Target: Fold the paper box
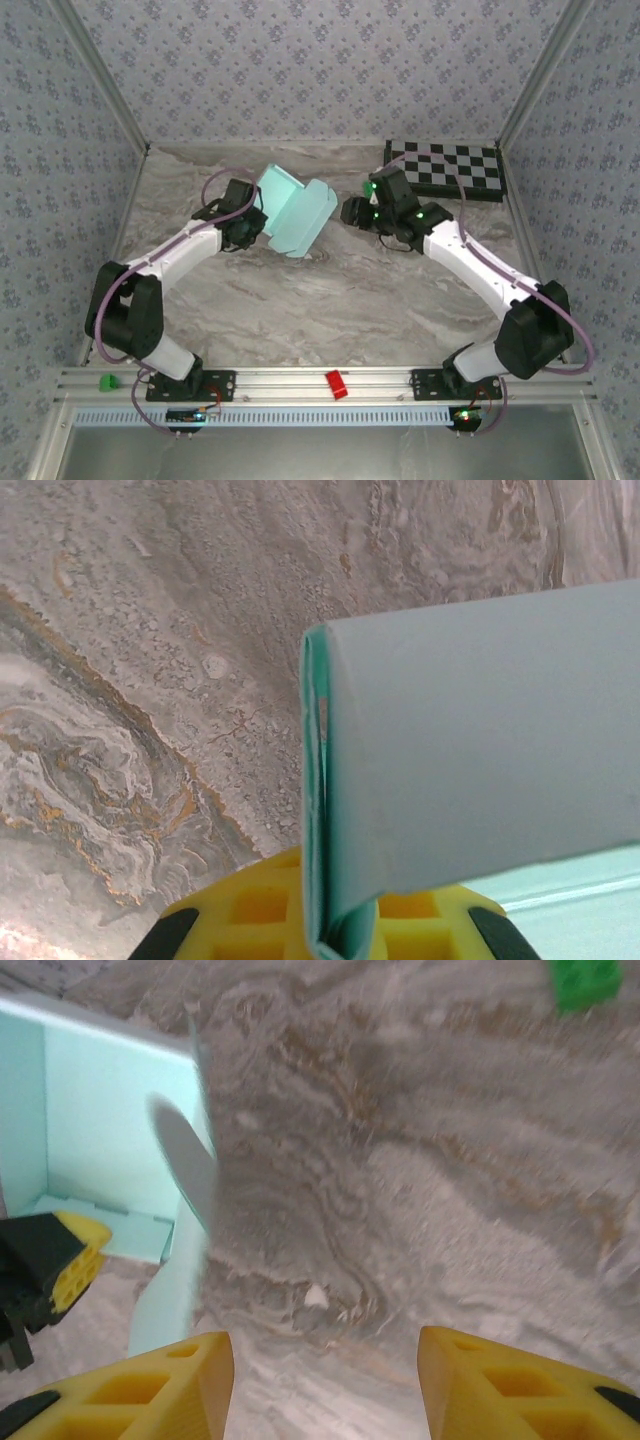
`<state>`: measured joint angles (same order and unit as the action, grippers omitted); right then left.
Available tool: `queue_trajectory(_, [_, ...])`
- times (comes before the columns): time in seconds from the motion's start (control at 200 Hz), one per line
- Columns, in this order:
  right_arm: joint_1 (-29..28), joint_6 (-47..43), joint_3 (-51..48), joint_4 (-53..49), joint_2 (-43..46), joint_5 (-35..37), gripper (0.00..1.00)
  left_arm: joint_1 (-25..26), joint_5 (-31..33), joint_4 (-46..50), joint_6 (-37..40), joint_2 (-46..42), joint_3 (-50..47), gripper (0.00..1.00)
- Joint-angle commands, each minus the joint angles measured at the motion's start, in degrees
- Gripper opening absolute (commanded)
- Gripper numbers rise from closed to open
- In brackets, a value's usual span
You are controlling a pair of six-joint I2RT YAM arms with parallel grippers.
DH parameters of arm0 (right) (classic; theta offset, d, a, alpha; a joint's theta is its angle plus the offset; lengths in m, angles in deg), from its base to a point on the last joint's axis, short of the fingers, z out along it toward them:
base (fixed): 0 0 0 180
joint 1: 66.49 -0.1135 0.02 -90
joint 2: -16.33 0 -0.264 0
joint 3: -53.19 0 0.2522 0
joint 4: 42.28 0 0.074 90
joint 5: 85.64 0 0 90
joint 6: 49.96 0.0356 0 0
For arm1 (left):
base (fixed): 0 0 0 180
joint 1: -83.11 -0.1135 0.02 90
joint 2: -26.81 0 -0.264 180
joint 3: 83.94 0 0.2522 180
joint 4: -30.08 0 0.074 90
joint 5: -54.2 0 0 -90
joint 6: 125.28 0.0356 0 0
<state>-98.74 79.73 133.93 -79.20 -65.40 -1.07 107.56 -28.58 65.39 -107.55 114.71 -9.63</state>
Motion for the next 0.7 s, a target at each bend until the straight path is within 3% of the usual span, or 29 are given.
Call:
queue_trajectory(0.0, [-2.0,6.7,-2.9,6.9,0.7,-5.1,0.53,0.6,2.2,3.4,-8.5,-1.9,0.5,0.00])
queue_trajectory(0.325, [-5.6,8.7,-4.7,13.7,-0.7,-4.3,0.52,0.6,-0.1,3.0,-16.3,-1.2,-2.0,0.00])
queue_trajectory(0.695, [-6.2,10.4,-3.2,17.1,-6.4,-6.9,0.49,0.9,-1.9,2.3,-19.2,-1.6,-3.5,0.00])
